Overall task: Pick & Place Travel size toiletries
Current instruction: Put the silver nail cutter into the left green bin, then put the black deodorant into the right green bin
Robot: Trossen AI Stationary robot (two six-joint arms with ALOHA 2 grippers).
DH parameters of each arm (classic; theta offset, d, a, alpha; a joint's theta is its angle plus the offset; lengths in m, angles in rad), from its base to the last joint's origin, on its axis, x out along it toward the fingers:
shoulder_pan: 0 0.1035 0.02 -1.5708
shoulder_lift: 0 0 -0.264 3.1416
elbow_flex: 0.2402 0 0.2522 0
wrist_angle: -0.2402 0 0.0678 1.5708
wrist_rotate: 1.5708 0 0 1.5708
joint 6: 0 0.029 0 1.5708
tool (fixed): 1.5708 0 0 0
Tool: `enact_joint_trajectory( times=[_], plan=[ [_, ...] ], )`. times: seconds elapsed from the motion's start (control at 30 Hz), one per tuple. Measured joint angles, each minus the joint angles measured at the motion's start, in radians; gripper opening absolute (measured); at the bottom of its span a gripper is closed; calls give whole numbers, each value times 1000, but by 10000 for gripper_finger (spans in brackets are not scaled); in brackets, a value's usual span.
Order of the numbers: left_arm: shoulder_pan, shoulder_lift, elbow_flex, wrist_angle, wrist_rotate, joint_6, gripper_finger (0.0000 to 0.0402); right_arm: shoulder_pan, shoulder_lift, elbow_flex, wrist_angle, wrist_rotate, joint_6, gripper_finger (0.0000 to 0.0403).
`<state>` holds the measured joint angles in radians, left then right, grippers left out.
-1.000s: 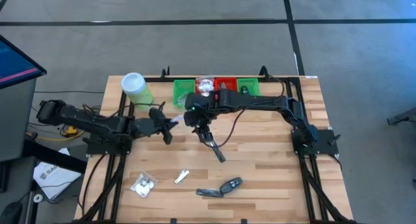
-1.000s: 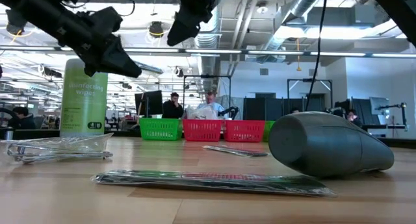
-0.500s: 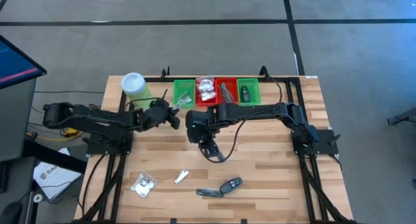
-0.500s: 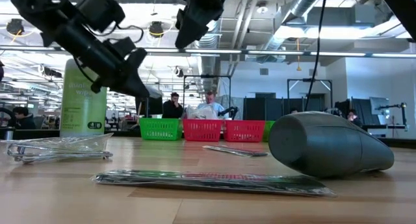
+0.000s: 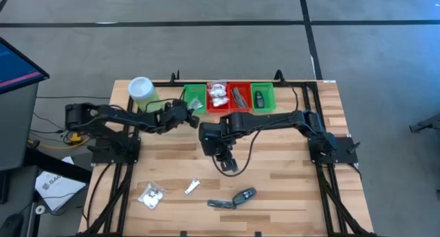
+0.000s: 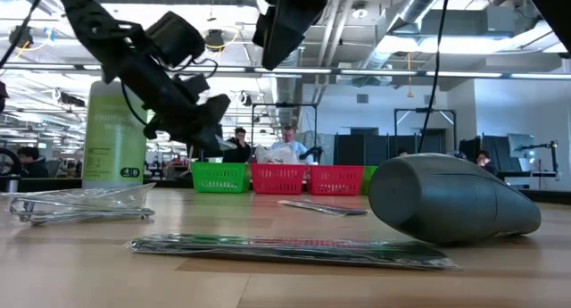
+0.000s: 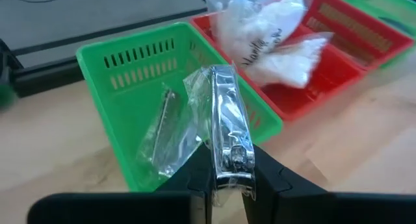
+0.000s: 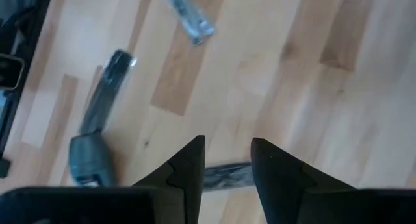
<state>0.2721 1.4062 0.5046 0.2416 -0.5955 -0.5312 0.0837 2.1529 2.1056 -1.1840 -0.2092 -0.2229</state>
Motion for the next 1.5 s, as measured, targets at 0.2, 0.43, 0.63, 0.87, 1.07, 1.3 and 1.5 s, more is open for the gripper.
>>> enact_joint_trajectory(
  times=[0.2, 0.43, 0.63, 0.87, 1.07, 1.3, 1.5],
  plan=[
    [69, 72, 48, 5, 8, -6, 48, 29, 0, 0, -36, -1, -7, 116],
    [77, 104, 79, 31, 27, 6, 54, 36, 0, 0, -67, -1, 12, 116],
    [84, 100, 80, 32, 42, 7, 68, 48, 0, 0, -91, 0, 42, 116],
    [89, 99, 80, 37, 61, 3, 86, 84, 0, 0, -98, 0, 57, 116],
    [81, 99, 79, 37, 68, 30, 96, 107, 0, 0, -95, 22, 99, 116],
    [51, 97, 79, 37, 81, 86, 96, 143, 0, 0, -107, 52, 179, 116],
    [-29, 5, 65, 32, 82, 117, 96, 190, 0, 0, -134, 136, 291, 116]
  ],
)
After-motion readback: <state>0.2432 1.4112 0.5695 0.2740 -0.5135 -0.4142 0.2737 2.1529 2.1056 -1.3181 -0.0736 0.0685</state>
